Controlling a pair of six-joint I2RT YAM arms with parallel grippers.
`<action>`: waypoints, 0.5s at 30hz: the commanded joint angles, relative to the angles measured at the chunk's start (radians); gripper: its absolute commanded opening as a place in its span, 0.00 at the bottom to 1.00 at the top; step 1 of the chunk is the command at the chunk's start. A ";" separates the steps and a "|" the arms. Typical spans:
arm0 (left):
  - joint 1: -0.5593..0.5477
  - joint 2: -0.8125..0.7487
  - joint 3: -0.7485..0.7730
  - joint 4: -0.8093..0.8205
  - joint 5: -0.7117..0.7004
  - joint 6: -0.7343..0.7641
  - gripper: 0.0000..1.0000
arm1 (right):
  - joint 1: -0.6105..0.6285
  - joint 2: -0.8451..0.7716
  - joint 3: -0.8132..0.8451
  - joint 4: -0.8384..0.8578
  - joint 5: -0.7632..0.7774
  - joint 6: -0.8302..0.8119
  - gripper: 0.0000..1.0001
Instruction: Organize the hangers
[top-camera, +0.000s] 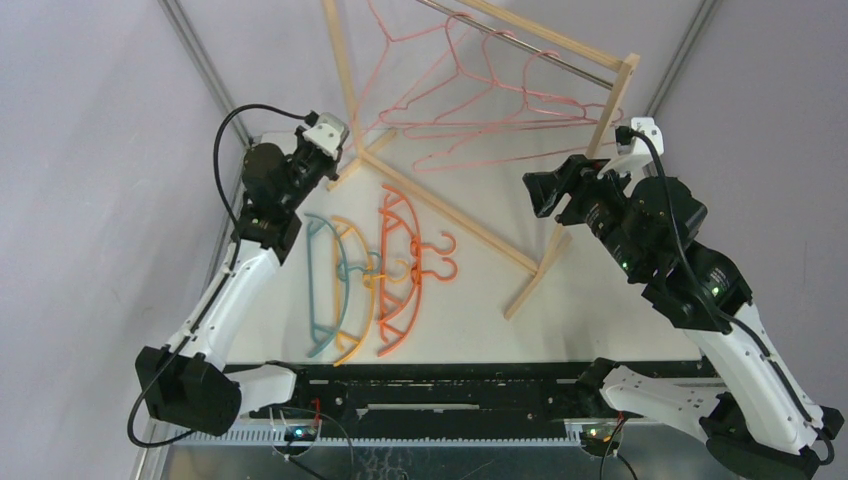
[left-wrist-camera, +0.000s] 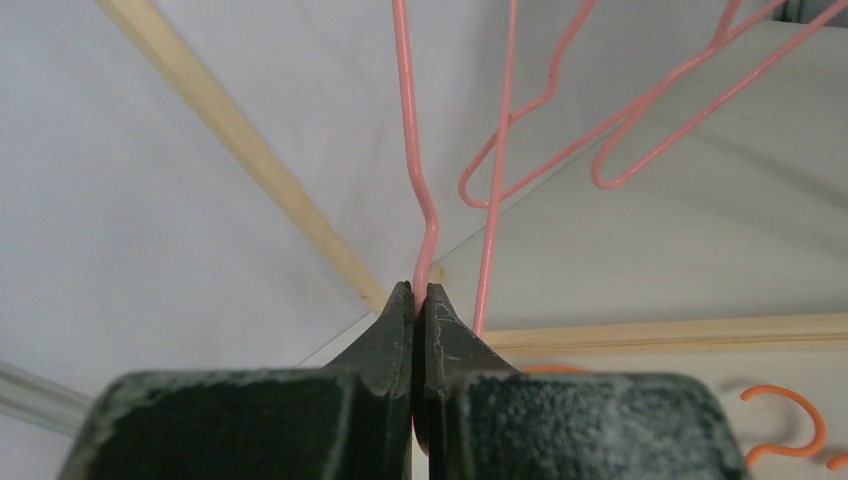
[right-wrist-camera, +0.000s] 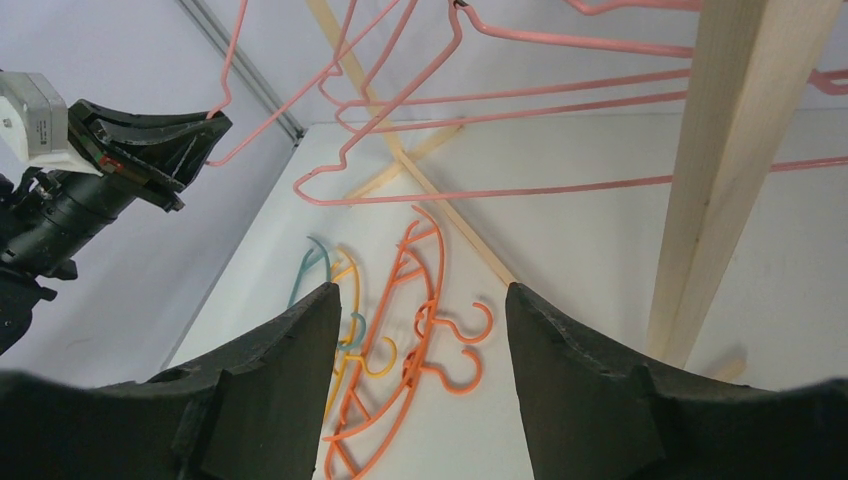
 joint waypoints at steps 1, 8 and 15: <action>-0.019 0.016 0.055 0.016 0.081 -0.013 0.00 | -0.008 -0.014 -0.003 0.017 -0.009 0.015 0.69; -0.048 -0.008 0.035 -0.010 0.104 0.012 0.00 | -0.017 -0.016 -0.029 0.040 -0.032 0.028 0.69; -0.069 -0.039 -0.002 0.017 0.059 0.034 0.00 | -0.022 0.000 -0.026 0.051 -0.056 0.026 0.69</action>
